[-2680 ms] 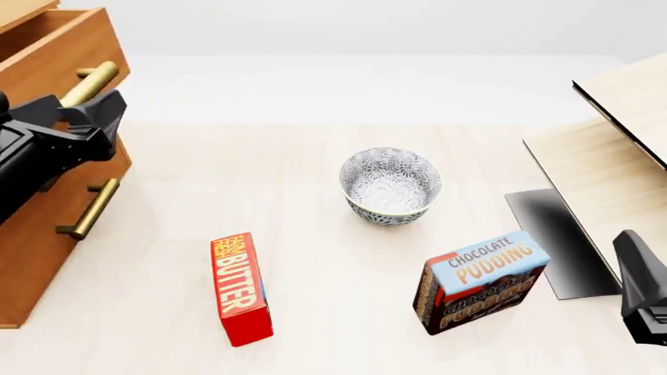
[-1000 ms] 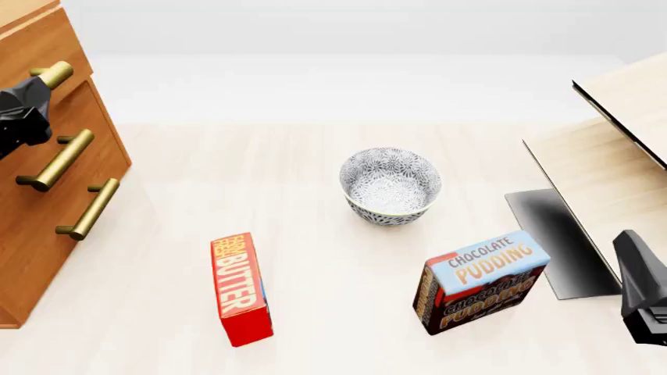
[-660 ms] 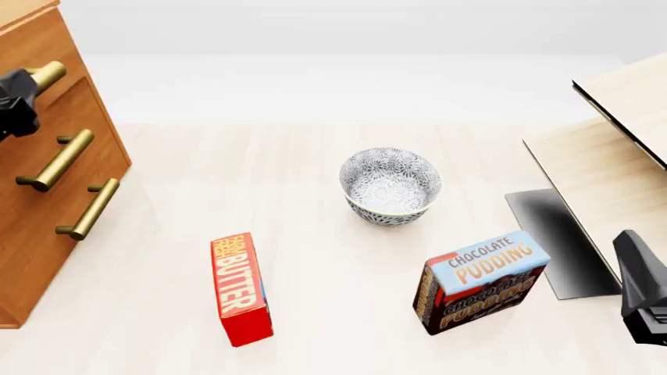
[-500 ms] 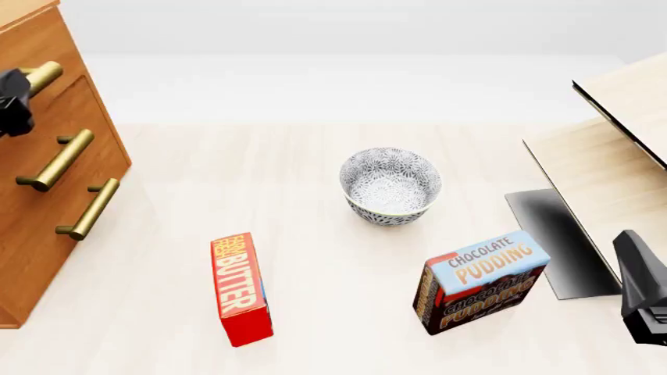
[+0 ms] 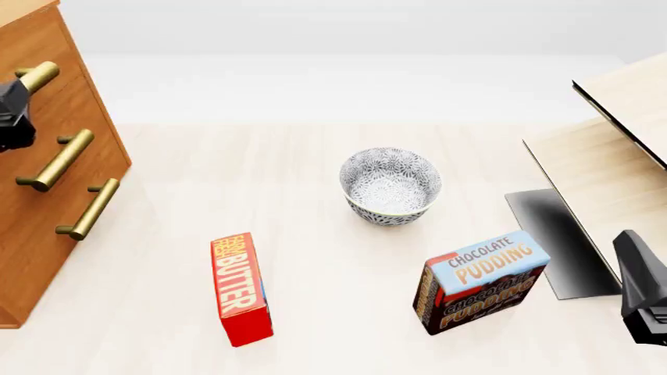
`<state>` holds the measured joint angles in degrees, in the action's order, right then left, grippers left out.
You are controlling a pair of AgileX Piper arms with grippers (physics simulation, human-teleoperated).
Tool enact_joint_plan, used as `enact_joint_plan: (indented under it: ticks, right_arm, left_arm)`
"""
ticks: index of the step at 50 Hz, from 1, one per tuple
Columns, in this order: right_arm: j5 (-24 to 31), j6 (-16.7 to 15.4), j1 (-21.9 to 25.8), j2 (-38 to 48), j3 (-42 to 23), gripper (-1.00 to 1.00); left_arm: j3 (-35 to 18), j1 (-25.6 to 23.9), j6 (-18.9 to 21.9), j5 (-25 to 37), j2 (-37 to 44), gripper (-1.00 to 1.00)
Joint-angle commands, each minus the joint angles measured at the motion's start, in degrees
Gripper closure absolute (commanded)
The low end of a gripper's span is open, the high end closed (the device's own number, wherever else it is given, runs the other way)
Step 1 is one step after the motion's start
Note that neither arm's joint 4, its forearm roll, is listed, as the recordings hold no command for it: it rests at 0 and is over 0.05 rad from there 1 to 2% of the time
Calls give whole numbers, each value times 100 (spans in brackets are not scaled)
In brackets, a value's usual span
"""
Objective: Close the top drawer of the cabinet.
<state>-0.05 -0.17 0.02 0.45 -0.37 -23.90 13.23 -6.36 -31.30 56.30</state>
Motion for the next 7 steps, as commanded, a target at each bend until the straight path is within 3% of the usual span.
enact_joint_plan:
  ticks: [1,7]
  right_arm:
    - [0,0,0,0,0,-100]
    - [0,0,0,-1,0,-100]
  left_arm:
    - [-6,916,62,-220,461,-100]
    - [-27,977,43,-202,454,-100]
